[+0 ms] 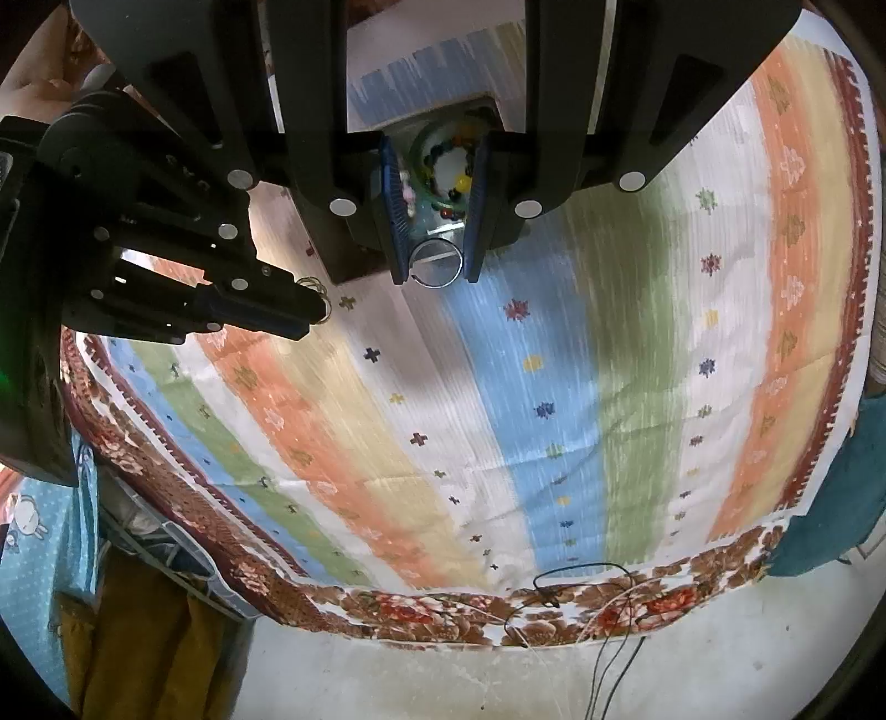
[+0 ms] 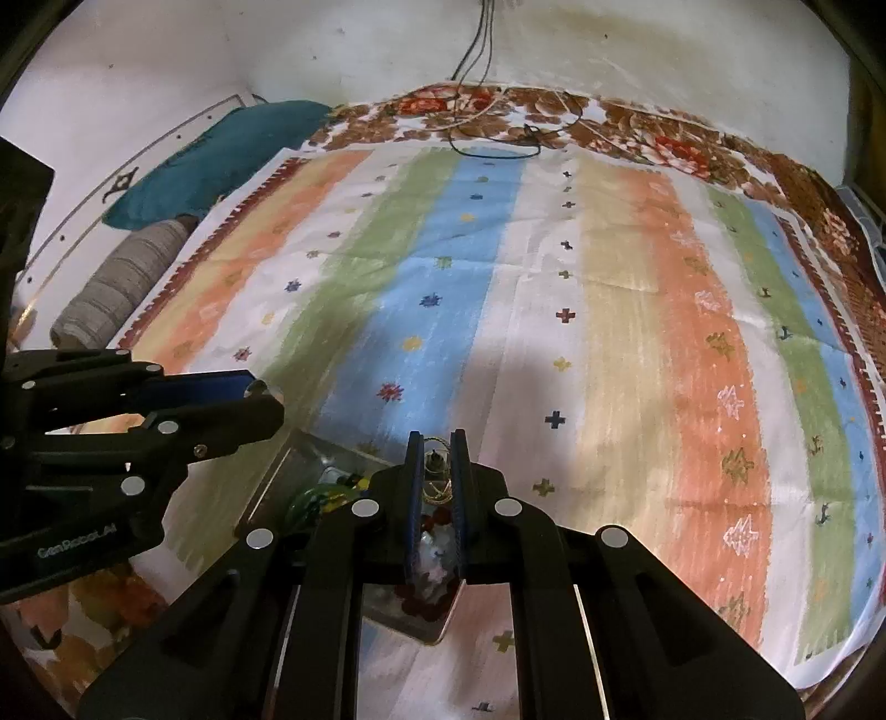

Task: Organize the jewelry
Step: 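Lift the ring with the left tool while the right tool carries the charm over the tin, then open both tools above the tin to drop the ring and charm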

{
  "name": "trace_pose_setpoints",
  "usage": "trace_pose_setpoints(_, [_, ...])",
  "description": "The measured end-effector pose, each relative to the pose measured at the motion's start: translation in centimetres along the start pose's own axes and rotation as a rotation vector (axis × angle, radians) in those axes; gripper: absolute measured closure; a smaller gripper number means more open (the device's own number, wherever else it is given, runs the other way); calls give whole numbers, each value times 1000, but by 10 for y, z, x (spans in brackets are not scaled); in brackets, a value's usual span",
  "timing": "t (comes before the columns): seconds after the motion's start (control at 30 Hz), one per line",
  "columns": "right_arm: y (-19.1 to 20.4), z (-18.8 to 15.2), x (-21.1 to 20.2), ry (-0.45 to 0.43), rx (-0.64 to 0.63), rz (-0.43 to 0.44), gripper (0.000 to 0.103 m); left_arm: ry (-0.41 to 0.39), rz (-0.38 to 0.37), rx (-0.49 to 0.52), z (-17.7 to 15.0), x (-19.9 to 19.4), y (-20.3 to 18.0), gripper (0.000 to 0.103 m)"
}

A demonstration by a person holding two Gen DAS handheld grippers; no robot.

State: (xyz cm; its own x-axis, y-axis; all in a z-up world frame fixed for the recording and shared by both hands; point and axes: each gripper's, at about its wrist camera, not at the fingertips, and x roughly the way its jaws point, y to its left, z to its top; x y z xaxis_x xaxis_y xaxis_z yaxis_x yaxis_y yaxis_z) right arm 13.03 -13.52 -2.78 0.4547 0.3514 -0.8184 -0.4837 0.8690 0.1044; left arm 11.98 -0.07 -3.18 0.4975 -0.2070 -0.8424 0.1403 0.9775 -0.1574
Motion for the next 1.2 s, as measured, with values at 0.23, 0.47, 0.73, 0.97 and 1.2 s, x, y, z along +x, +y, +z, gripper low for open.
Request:
trace_pose_setpoints(0.23, [5,-10,-5,1,-3,31,93,-4,-3,9,-12,-6,-3,84])
trace_pose_setpoints(0.47, [5,-14,-3,22,27,80,92,8,6,-32,-15,-6,3,75])
trace_pose_setpoints(0.73, [4,-21,-15,1,25,82,60,-9,-17,-71,-21,-17,10,66])
trace_pose_setpoints(0.97, [4,-32,-25,-14,8,66,55,-12,-19,-78,-34,-26,13,51])
trace_pose_setpoints(1.2, [1,-45,-39,-42,-11,43,43,-29,-10,-60,-50,-38,9,32])
